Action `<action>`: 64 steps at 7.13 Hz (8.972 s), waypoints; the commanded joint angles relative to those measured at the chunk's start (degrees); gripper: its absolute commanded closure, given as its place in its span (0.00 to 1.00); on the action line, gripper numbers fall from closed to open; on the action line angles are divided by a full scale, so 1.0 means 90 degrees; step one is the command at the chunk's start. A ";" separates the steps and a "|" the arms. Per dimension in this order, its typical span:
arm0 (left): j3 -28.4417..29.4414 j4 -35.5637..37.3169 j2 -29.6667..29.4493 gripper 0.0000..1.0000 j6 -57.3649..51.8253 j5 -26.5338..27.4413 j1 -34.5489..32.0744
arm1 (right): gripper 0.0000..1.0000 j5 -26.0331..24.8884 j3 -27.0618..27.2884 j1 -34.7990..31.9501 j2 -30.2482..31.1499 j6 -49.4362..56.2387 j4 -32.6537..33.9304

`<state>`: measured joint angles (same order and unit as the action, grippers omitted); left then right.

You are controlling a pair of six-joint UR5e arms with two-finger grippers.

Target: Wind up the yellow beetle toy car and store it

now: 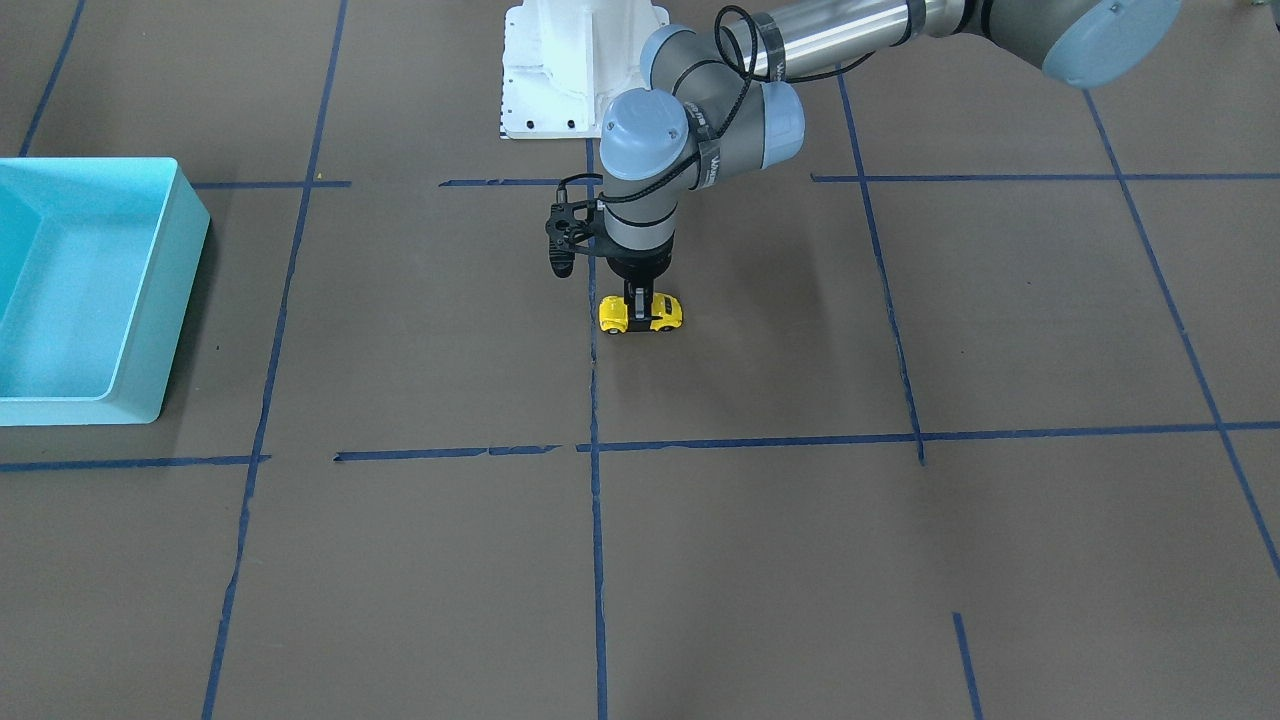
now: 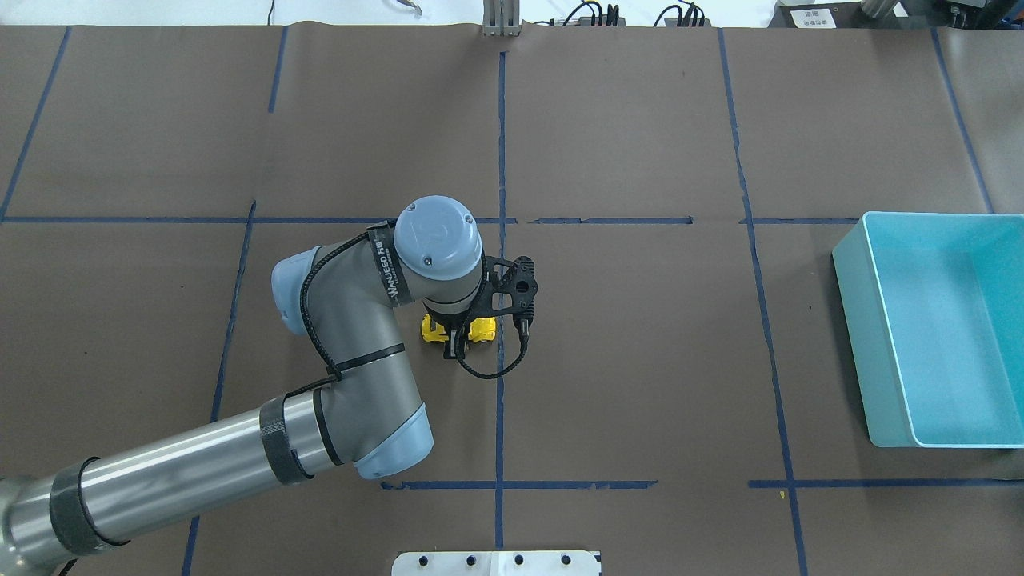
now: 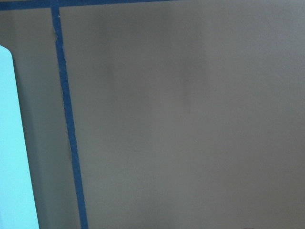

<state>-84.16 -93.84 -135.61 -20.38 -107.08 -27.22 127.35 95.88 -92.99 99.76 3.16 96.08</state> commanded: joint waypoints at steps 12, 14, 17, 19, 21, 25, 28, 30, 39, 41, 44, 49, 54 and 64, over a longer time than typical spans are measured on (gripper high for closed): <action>-0.0073 -0.2307 0.0711 1.00 -0.0529 -0.0525 -0.0228 | 0.00 -0.0029 -0.0038 0.0000 0.0000 0.0000 -0.0012; -0.0131 -0.2328 0.0800 1.00 -0.0538 -0.0525 -0.0228 | 0.00 -0.0029 -0.0019 0.0000 0.0000 0.0000 -0.0012; -0.0161 -0.2951 0.1209 1.00 -0.0529 -0.0544 -0.0228 | 0.00 -0.0020 -0.0019 0.0000 0.0000 0.0000 -0.0012; -0.0354 -0.3088 0.1462 1.00 -0.0548 -0.0564 -0.0257 | 0.00 -0.0019 -0.0019 0.0000 0.0000 0.0000 -0.0012; -0.0658 -0.3119 0.1775 1.00 -0.0568 -0.0583 -0.0296 | 0.00 -0.0010 -0.0009 0.0000 0.0000 0.0000 -0.0012; -0.0708 -0.3587 0.2206 0.98 -0.0616 -0.0806 -0.0480 | 0.00 0.0000 0.0010 0.0000 0.0000 -0.0010 -0.0012; -0.0698 -0.4288 0.2887 0.98 -0.0626 -0.1188 -0.0755 | 0.00 0.0000 0.0011 0.0000 0.0000 -0.0010 -0.0012; -0.0698 -0.4680 0.3327 0.58 -0.0626 -0.1636 -0.1114 | 0.00 0.0000 0.0050 0.0000 0.0000 -0.0010 -0.0012; -0.0814 -0.5160 0.4042 0.00 -0.0132 -0.2663 -0.2199 | 0.00 0.0010 0.0059 0.0000 0.0000 -0.0010 -0.0012; -0.1242 -0.4453 0.4033 0.00 0.1038 -0.2654 -0.2501 | 0.00 0.0010 0.0059 0.0000 0.0000 -0.0010 -0.0012; -0.2306 -0.1100 0.3984 0.01 0.1112 -0.2547 -0.2892 | 0.00 0.0010 0.0069 0.0000 -0.0019 -0.0010 -0.0012; -0.2856 0.1256 0.3827 0.01 0.3137 -0.1628 -0.4285 | 0.00 0.0630 0.0195 0.0019 -0.0235 -0.0078 0.0018; -0.3540 0.3063 0.4253 0.01 0.4639 -0.1696 -0.6160 | 0.00 0.1943 0.1276 -0.0236 -0.0224 -0.0019 0.0057; -0.1089 0.0416 0.5722 0.01 0.1659 -0.2409 -0.7620 | 0.00 0.2330 0.2071 0.2390 -0.1844 0.0000 -0.0401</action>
<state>-94.72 -89.79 -84.05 -5.55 -128.73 -95.87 152.83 114.42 -74.99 85.70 3.12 93.28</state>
